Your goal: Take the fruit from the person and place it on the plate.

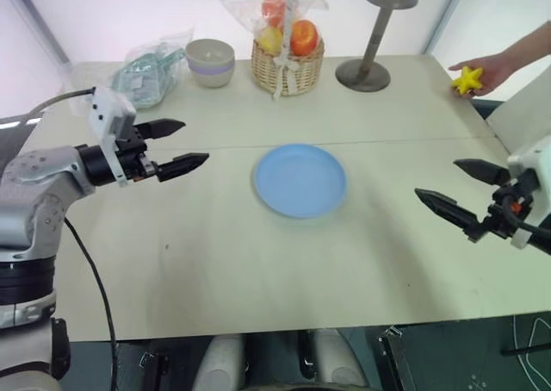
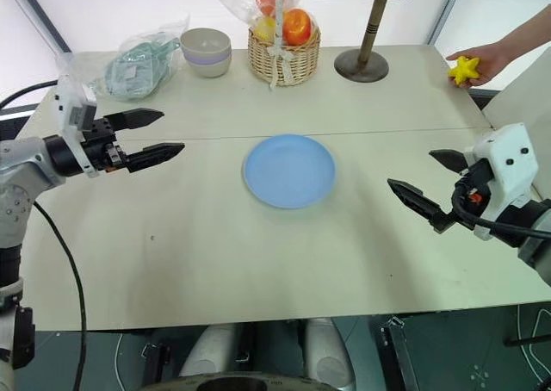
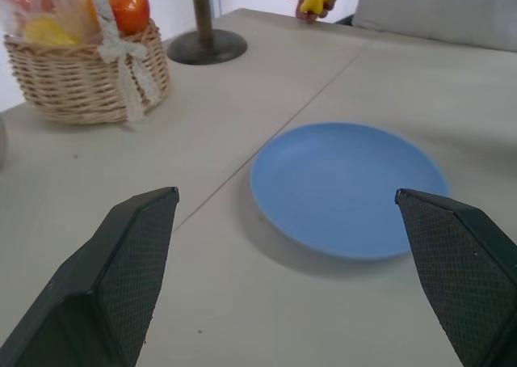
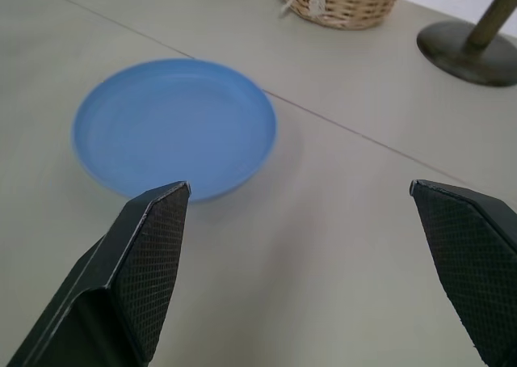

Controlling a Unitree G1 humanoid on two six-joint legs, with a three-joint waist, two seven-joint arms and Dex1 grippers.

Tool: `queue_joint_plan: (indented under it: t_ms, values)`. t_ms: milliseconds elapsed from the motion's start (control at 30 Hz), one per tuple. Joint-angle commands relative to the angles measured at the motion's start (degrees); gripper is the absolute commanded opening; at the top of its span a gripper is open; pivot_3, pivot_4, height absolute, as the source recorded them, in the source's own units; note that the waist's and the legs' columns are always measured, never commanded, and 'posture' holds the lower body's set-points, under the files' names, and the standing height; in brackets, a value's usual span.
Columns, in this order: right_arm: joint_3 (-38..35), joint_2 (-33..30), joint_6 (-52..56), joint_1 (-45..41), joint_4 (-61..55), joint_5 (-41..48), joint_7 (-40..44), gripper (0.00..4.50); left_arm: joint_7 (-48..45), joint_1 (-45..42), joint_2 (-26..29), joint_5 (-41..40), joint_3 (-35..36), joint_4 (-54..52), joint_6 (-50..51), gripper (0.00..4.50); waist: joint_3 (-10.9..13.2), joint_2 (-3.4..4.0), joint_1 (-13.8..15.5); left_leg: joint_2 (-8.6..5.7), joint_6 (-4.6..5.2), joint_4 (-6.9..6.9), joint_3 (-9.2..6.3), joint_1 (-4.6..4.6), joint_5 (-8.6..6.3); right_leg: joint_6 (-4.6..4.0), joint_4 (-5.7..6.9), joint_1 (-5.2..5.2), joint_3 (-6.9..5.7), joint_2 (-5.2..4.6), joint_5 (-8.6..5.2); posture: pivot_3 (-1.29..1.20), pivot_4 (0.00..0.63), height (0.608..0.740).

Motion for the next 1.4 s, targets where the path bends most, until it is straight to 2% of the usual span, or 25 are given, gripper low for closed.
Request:
queue_joint_plan:
  t_ms: [33, 833, 1400]
  values:
    - [-2.99, 0.52, -1.30, 0.09, -1.99, 2.01, -1.12, 4.46, -0.37, -0.93, -0.21, 0.39, -0.55, -0.85, -1.78, 4.50, 0.00, 0.00, 0.09, 0.00, 0.00, 0.00, 0.00, 0.00, 0.00, 0.00, 0.01, 0.00, 0.00, 0.01, 0.00, 0.00, 0.150, 0.740]
    - [-1.84, 0.15, -1.73, -0.02, -3.35, 7.43, -9.17, 4.46, -2.61, -1.07, -0.32, 0.87, 0.61, 4.27, -6.18, 4.50, 0.01, -0.01, 0.17, 0.00, 0.00, -0.03, 0.00, -0.05, 0.00, 0.00, -0.04, -0.04, 0.01, -0.06, 0.00, 0.00, 0.150, 0.740]
    - [-2.42, -0.90, -2.52, 1.08, -3.25, 8.78, -10.79, 4.46, -1.16, -2.47, -1.26, 1.50, -0.42, 4.23, -5.89, 4.50, 0.01, -0.02, 0.18, 0.01, 0.00, -0.06, 0.00, -0.08, 0.00, -0.02, -0.09, -0.06, 0.01, -0.09, -0.01, 0.00, 0.150, 0.740]
